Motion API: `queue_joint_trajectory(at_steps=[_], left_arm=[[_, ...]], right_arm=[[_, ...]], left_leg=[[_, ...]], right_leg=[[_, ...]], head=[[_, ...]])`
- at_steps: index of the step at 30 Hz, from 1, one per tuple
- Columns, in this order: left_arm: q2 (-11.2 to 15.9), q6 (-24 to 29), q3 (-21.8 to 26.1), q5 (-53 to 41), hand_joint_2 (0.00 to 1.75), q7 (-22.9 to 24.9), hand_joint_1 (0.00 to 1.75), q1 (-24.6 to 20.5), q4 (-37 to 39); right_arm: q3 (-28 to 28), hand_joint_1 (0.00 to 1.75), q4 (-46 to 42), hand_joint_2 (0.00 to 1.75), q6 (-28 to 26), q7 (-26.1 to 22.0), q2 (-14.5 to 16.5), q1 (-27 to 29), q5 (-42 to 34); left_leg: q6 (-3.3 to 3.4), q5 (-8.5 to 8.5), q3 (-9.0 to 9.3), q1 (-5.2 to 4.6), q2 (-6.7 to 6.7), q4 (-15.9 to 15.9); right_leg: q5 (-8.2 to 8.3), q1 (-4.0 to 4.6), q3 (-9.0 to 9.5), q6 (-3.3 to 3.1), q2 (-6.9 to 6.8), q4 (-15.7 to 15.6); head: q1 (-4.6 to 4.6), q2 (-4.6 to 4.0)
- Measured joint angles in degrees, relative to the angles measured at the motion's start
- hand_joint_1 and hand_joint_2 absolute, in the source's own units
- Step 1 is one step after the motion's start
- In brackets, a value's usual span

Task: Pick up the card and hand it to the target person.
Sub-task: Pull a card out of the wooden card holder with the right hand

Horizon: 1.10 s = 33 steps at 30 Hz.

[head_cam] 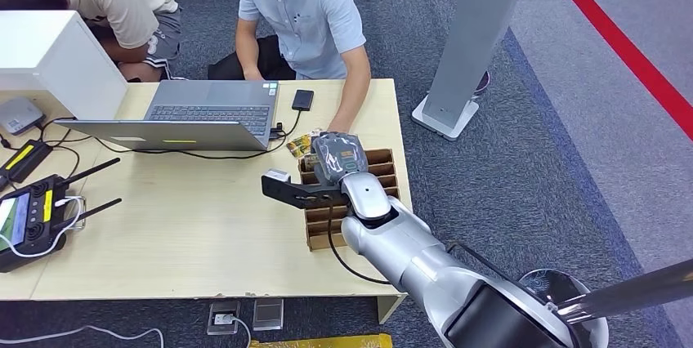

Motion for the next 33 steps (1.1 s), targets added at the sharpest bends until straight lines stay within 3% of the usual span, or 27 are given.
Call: queue_joint_trajectory(at_steps=[15, 20, 33], left_arm=[[0.00, -0.03, 0.00, -0.55, 0.00, -0.11, 0.00, 0.00, 0.00], [0.00, -0.16, 0.01, -0.83, 0.00, -0.11, 0.00, 0.01, 0.00], [0.00, -0.17, 0.01, 0.01, 0.00, -0.33, 0.00, 0.02, 0.00]], right_arm=[[-0.02, 1.35, 0.00, 1.75, -2.46, -0.51, -0.27, -0.13, 0.04], [-0.04, 1.75, 0.00, 1.75, -3.13, -0.93, -0.30, -0.14, 0.03], [-1.31, 1.75, -2.97, 1.75, -7.82, -3.90, -0.53, -1.04, -1.76]], left_leg=[[0.00, 0.00, 0.02, 0.00, 0.00, 0.00], [0.00, 0.00, 0.01, 0.00, 0.00, 0.00], [0.00, 0.01, 0.02, 0.00, 0.00, 0.00]], right_leg=[[0.00, 0.00, 0.01, 0.00, 0.00, 0.00], [0.00, 0.00, 0.01, 0.00, 0.00, 0.00], [0.01, 0.00, 0.01, 0.00, 0.00, 0.00]], head=[[-0.01, 0.00], [-0.01, 0.00], [-0.01, 0.00]])
